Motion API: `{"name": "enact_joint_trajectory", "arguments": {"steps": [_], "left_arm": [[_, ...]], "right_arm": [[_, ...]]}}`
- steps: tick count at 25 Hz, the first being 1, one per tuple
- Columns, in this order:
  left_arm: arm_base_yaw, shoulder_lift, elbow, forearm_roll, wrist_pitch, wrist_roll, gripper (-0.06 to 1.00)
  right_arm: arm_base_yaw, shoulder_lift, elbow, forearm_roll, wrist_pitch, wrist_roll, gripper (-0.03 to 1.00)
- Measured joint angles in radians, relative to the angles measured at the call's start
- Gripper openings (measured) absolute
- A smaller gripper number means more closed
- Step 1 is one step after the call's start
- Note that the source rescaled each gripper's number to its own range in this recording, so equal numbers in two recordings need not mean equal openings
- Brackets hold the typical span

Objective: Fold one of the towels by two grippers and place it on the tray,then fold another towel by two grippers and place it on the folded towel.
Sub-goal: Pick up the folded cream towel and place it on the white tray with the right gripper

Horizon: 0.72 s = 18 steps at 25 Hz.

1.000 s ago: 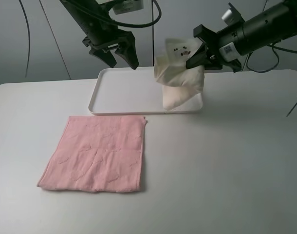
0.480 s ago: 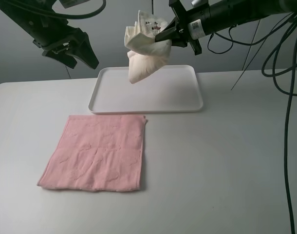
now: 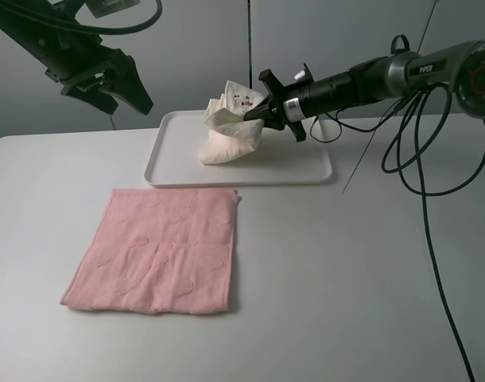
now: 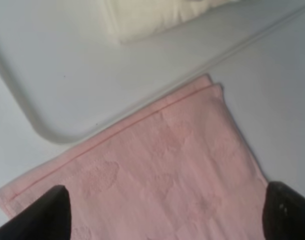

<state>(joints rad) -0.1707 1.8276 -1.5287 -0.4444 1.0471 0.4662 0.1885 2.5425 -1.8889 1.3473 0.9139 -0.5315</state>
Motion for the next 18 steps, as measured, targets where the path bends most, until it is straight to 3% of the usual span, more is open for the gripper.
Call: {"name": "enact_joint_trajectory", "arguments": {"steps": [4, 6, 10, 12, 15, 18], "left_arm": [[0.0, 0.0, 0.0, -0.002, 0.0, 0.0, 0.98], [0.0, 0.0, 0.0, -0.002, 0.0, 0.001, 0.98], [0.0, 0.0, 0.0, -0.002, 0.0, 0.002, 0.98], [0.0, 0.0, 0.0, -0.002, 0.0, 0.004, 0.98], [0.0, 0.0, 0.0, -0.002, 0.0, 0.004, 0.98], [0.0, 0.0, 0.0, -0.002, 0.01, 0.004, 0.98]], "right_arm": [[0.0, 0.012, 0.0, -0.073, -0.057, -0.004, 0.1], [0.0, 0.012, 0.0, -0.088, -0.082, 0.004, 0.18], [0.0, 0.012, 0.0, -0.086, -0.064, 0.008, 0.71], [0.0, 0.012, 0.0, -0.086, -0.03, 0.008, 0.93], [0.0, 0.01, 0.0, -0.095, 0.029, 0.008, 0.99], [0.0, -0.035, 0.0, -0.204, 0.041, 0.028, 1.0]]}}
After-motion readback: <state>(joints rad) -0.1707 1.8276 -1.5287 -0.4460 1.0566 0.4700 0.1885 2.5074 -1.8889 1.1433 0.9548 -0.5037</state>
